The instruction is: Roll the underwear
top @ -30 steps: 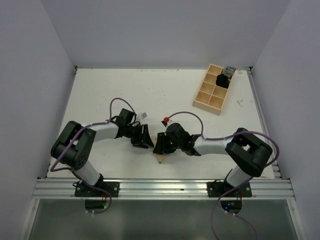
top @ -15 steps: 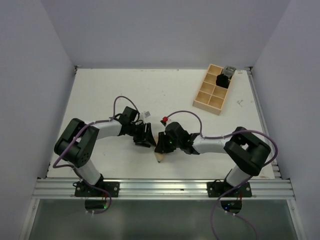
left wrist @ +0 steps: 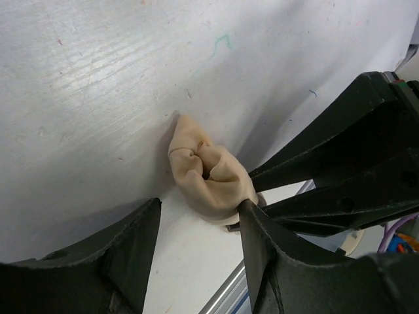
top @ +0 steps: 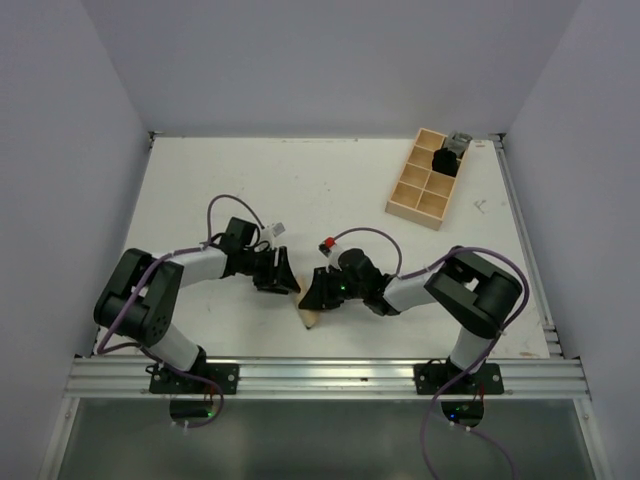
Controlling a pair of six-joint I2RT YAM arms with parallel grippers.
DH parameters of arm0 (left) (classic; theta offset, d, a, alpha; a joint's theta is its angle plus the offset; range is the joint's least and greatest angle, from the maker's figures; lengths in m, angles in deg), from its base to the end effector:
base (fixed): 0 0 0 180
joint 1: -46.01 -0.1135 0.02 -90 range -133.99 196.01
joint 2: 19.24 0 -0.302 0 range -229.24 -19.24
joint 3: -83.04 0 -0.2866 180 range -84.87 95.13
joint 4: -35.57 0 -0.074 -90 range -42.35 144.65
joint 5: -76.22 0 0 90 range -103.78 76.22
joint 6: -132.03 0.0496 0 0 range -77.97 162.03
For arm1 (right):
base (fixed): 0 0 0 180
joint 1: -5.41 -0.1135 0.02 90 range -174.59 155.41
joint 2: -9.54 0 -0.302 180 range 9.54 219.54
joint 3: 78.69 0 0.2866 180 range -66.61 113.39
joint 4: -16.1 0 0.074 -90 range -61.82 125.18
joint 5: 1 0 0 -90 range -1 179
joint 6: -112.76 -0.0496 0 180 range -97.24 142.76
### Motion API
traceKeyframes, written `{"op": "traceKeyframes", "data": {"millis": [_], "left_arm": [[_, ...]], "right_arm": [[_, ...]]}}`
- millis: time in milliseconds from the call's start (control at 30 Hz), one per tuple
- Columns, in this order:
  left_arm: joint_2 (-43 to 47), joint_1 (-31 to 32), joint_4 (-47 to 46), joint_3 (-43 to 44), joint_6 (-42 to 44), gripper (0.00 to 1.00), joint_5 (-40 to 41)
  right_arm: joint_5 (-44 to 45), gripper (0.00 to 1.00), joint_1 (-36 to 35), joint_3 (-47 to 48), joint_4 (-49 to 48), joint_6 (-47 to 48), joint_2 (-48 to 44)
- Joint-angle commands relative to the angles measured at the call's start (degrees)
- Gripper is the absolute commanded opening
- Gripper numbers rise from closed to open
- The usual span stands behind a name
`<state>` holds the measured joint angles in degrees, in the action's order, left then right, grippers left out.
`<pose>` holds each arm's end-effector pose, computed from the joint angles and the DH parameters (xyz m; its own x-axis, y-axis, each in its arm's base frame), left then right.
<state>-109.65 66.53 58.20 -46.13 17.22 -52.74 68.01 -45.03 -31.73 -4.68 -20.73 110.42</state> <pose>0.2659 -0.1328 0.1333 -0.9816 0.0190 -0.1898 0.1490 0.6979 -0.7006 0.2070 0.2785 0.1127 -0.8795 -0.0557 -0.4727 -0.4212 0.5537 0.7183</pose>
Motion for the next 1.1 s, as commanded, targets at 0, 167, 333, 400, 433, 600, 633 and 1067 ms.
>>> {"op": "traceKeyframes", "data": {"millis": [0, 167, 333, 400, 433, 600, 633, 1067], "left_arm": [[-2.31, -0.12, -8.74, -3.49, -3.45, 0.56, -3.13], [-2.31, 0.05, -21.35, -10.00, -11.56, 0.57, -6.05], [-1.96, 0.32, -20.39, -10.09, -12.62, 0.55, -4.73], [-1.96, 0.41, -18.73, -9.65, -12.71, 0.51, -3.06], [-2.74, 0.41, -17.94, -9.39, -12.62, 0.43, -2.36], [-3.37, 0.76, -14.60, -8.33, -11.92, 0.19, 0.02], [-3.11, 0.76, -13.89, -8.16, -11.66, 0.16, 0.55], [-4.33, 1.63, -1.15, -2.44, -8.41, 0.02, 6.97]], "right_arm": [[-1.77, 0.07, -0.54, -2.97, 5.26, 0.33, 3.36], [-2.30, 0.08, -0.54, -2.79, 4.91, 0.07, 3.88], [-2.12, 0.10, -0.54, -2.88, 4.65, -0.37, 3.62], [-2.56, 0.11, -0.45, -2.79, 4.39, -0.55, 3.80], [-2.82, 0.11, -0.54, -2.88, 4.21, -0.64, 3.71], [-2.39, 0.24, -0.54, -2.71, 5.52, -0.55, 3.01], [-1.78, 0.26, -0.54, -2.53, 7.79, -0.29, 2.40], [14.04, 0.45, -0.45, 0.98, 29.95, 5.16, -11.84]]}}
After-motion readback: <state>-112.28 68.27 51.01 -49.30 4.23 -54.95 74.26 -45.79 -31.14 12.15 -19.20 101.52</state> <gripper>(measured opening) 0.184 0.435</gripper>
